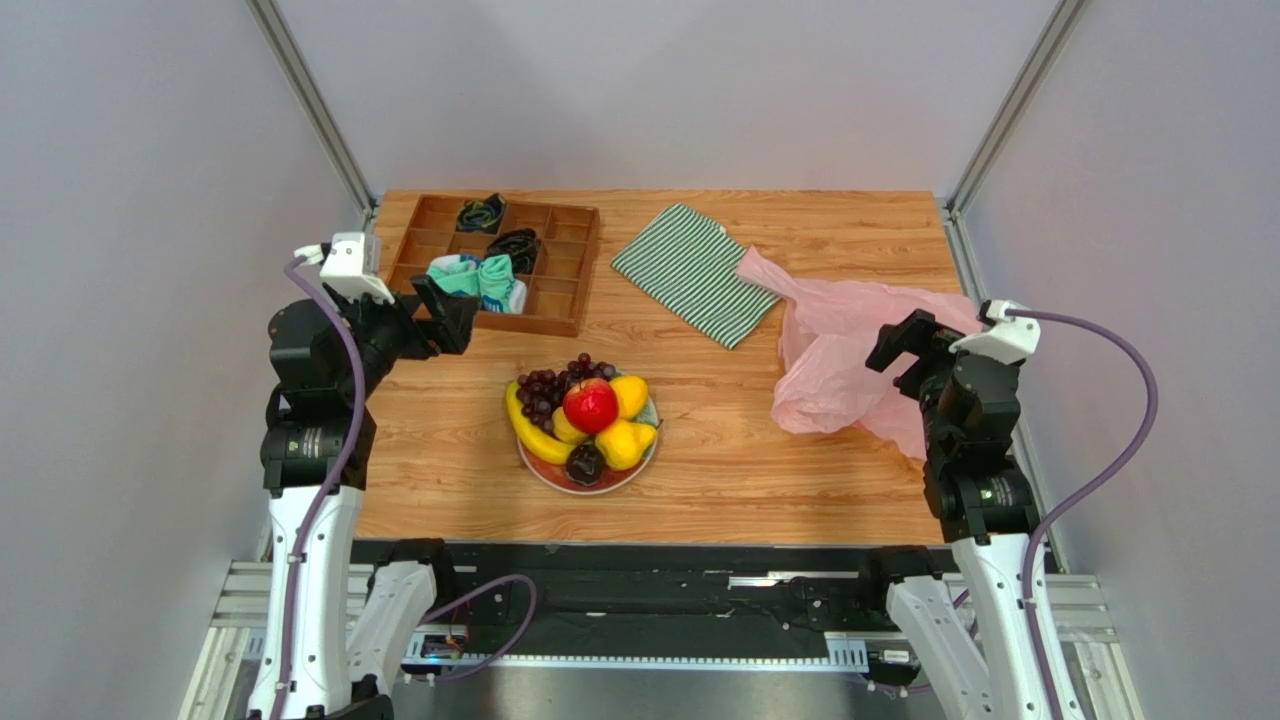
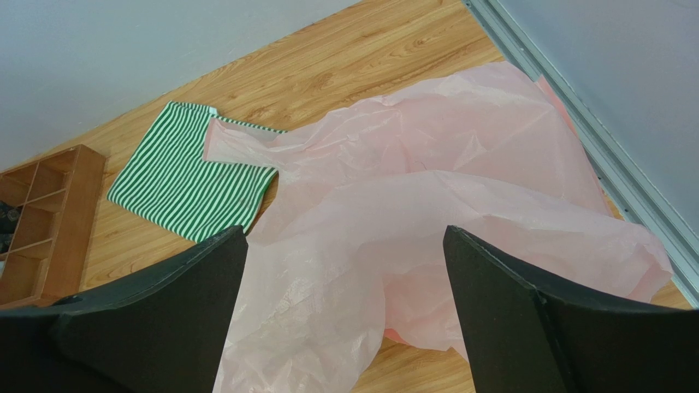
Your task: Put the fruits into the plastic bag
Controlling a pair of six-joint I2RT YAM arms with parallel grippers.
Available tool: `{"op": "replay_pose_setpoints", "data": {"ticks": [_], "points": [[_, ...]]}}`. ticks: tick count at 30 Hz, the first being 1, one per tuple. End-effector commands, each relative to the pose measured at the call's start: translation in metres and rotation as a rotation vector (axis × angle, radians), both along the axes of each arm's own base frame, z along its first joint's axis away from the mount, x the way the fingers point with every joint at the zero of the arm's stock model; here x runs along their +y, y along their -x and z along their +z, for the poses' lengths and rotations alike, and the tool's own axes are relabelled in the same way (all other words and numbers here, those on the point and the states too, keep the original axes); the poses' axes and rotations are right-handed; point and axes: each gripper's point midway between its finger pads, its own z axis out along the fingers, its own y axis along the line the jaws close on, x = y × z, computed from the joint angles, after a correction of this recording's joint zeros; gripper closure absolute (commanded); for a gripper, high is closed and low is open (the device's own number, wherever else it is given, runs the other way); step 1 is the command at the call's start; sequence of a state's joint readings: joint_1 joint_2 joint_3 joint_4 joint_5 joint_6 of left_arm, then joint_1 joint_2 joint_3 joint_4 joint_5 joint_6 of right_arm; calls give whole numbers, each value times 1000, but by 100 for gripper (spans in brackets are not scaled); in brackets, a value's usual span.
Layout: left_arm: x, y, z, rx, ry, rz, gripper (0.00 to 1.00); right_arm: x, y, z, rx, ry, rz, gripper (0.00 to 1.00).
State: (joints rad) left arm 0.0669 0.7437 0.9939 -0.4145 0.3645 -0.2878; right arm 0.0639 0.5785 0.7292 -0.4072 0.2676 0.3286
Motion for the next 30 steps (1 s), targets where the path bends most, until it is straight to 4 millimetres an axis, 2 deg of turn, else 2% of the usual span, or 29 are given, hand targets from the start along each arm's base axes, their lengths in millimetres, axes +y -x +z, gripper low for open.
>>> {"op": "replay_pose_setpoints", "data": {"ticks": [1, 8, 14, 17, 19, 21, 24, 25, 26, 30], "points": [[0, -2, 20, -62, -1, 2, 1, -2, 2, 27, -71, -12, -11, 5], [0, -3, 21, -52, 26, 9, 1, 1, 2, 30, -77, -14, 1, 6], [-9, -3, 19, -59, 35, -46, 1, 6, 3, 29, -66, -28, 30, 8], [-15, -4, 15, -50, 40, -79, 1, 24, 1, 32, -35, -48, 130, 9], [-20, -3, 16, -53, 49, -115, 1, 46, -2, 38, -8, -94, 237, 9], [-22, -4, 15, -50, 53, -124, 1, 65, -2, 25, 79, -142, 334, 11], [-21, -6, 12, -36, 50, -121, 1, 80, -8, -9, 232, -205, 391, 16], [-21, -5, 13, -38, 50, -121, 1, 81, -9, -25, 284, -218, 383, 16], [-21, -6, 11, -32, 50, -121, 1, 81, -7, -34, 311, -232, 373, 18], [-22, -8, 8, -21, 53, -124, 1, 72, 4, -42, 292, -240, 313, 18]]}}
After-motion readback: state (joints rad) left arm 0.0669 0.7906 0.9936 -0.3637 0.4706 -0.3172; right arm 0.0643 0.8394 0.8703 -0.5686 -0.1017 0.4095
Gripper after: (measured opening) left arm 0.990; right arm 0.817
